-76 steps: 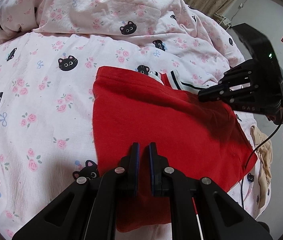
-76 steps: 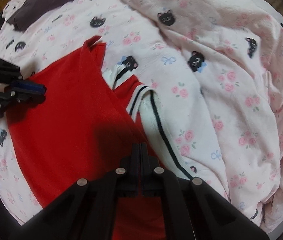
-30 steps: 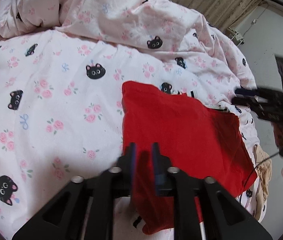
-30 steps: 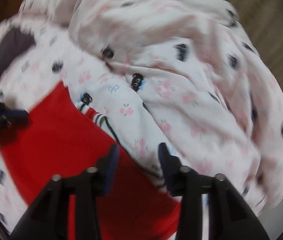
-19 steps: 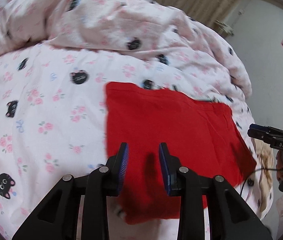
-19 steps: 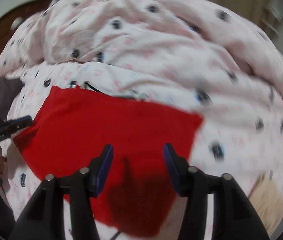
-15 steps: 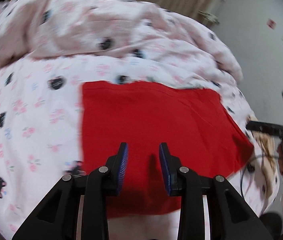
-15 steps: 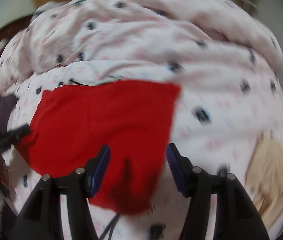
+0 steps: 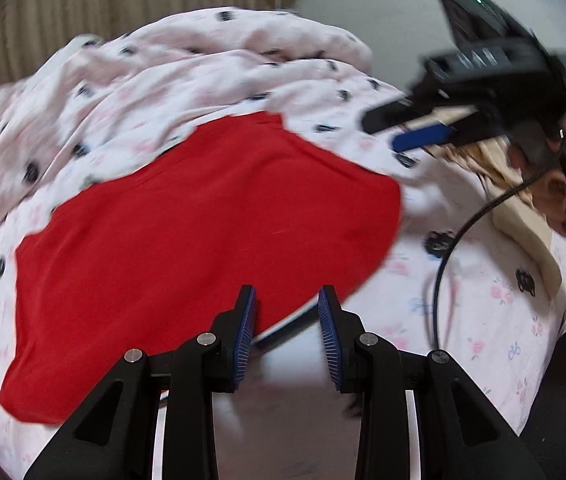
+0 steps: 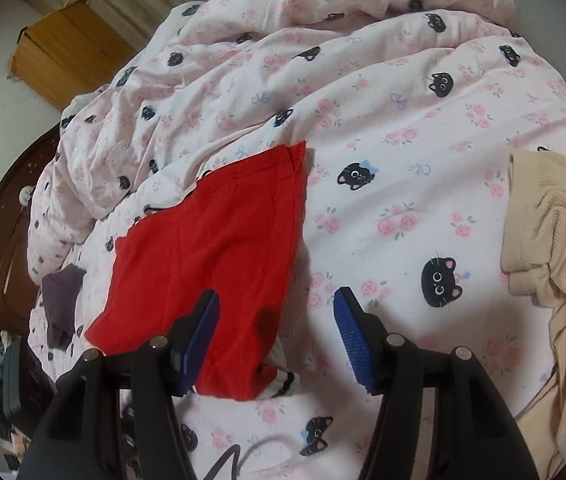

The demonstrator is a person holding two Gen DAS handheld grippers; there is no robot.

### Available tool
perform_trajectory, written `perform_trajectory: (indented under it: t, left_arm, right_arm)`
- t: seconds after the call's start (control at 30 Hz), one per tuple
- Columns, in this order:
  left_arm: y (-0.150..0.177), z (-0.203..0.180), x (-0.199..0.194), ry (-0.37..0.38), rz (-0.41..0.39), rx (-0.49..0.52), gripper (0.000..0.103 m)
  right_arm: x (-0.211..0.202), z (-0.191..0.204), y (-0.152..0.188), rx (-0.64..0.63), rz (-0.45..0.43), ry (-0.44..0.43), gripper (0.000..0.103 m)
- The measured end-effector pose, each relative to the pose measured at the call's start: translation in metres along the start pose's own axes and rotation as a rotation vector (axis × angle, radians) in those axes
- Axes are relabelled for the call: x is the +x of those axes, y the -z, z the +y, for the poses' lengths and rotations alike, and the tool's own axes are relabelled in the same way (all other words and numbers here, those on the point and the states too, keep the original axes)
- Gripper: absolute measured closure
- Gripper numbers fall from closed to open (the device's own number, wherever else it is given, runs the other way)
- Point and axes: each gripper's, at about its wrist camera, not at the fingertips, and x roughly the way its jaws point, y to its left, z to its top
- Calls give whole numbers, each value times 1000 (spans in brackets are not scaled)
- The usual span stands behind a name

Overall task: Fold clothes
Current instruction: 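Open the left gripper and release the folded jersey, then grasp the jersey's white-trimmed edge with the left gripper and lift it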

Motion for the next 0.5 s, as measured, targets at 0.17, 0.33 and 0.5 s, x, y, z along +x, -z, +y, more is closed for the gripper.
perform_trajectory:
  t: [0.17,0.33,0.5]
  left_arm:
    - [-14,-29,22,-30,12,65,75]
    - [-23,-46,39,-83,17,123,75]
    - [-28,-56,33,-76,15,141,75]
  right_arm:
    - [-4,-2,1,-17,17,-32,42]
    - [-14,-11,0,11,8,-57,31]
    - [-19,-17,-2,16,7,-83,30]
